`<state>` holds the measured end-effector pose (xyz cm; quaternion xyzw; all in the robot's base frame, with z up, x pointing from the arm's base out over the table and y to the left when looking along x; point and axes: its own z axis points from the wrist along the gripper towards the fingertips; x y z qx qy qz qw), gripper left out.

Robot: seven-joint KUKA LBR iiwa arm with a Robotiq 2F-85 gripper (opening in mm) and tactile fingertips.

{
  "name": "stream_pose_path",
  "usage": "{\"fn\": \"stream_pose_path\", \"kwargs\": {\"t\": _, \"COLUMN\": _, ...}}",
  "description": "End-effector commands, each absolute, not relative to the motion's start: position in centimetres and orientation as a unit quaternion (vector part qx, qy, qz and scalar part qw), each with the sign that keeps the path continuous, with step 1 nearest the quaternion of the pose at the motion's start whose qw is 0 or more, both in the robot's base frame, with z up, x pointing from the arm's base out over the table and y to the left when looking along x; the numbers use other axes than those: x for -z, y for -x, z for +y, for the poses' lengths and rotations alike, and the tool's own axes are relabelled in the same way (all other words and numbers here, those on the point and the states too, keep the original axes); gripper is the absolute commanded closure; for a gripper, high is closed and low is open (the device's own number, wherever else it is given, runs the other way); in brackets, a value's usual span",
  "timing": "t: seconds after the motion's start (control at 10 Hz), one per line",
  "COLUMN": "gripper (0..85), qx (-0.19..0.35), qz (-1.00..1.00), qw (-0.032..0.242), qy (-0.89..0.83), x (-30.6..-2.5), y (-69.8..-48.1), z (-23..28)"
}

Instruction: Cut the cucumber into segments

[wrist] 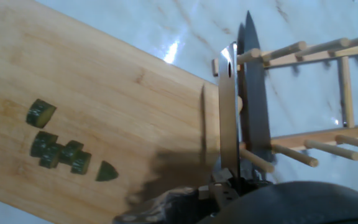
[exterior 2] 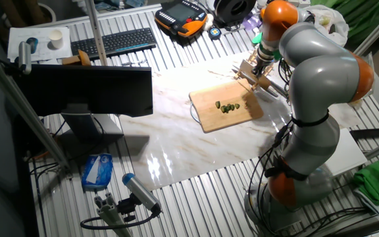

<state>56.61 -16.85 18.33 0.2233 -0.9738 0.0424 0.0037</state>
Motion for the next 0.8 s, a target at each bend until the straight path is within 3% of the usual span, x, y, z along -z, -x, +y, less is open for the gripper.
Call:
{"fn": "stream_pose_path", "kwargs": {"t": 0.0, "gripper": 84.3, "qx": -0.043, "qz": -0.974, "qw": 0.005, "qy": -0.223, "x": -18.6, "y": -56.7, "z": -17.6}}
{"fn": "stream_pose_path", "kwargs": {"t": 0.7, "gripper": 84.3, "qx": -0.05, "qz": -0.974, "qw": 0.0, "qy": -0.222, "x": -19.7, "y": -56.3, "z": -19.9}}
